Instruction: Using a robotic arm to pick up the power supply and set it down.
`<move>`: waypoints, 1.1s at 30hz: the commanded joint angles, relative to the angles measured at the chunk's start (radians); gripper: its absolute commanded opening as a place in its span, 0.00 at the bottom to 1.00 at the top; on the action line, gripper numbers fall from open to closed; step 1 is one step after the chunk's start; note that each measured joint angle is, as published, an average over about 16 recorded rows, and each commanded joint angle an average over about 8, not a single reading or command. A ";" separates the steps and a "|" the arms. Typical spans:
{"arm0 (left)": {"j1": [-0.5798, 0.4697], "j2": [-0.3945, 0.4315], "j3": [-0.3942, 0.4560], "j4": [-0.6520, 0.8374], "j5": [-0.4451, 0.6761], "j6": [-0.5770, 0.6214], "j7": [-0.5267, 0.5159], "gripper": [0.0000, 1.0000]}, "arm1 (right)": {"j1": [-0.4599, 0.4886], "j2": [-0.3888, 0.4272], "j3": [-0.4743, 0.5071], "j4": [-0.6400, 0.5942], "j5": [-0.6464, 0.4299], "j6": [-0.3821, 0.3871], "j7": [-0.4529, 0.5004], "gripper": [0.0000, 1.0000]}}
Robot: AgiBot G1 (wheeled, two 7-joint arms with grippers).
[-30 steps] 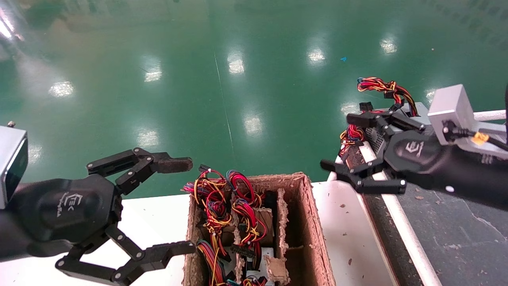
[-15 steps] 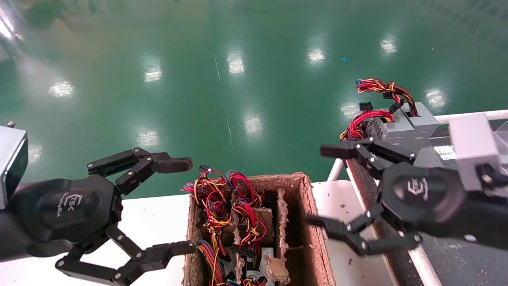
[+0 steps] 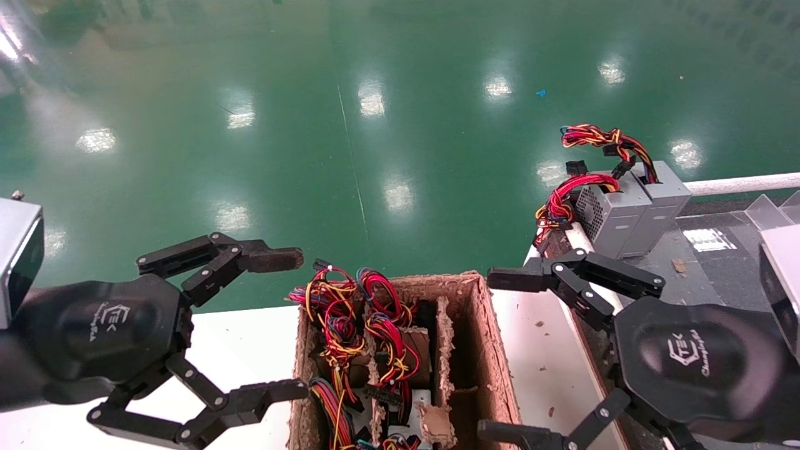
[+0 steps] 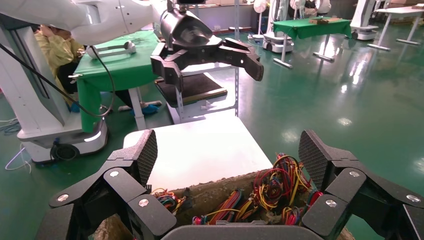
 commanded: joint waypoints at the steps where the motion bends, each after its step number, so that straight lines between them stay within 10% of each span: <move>1: 0.000 0.000 0.000 0.000 0.000 0.000 0.000 1.00 | -0.001 0.000 0.000 0.000 0.003 -0.003 -0.001 1.00; 33: 0.000 0.000 0.000 0.000 0.000 0.000 0.000 1.00 | 0.003 -0.001 -0.002 -0.002 -0.016 0.018 0.003 1.00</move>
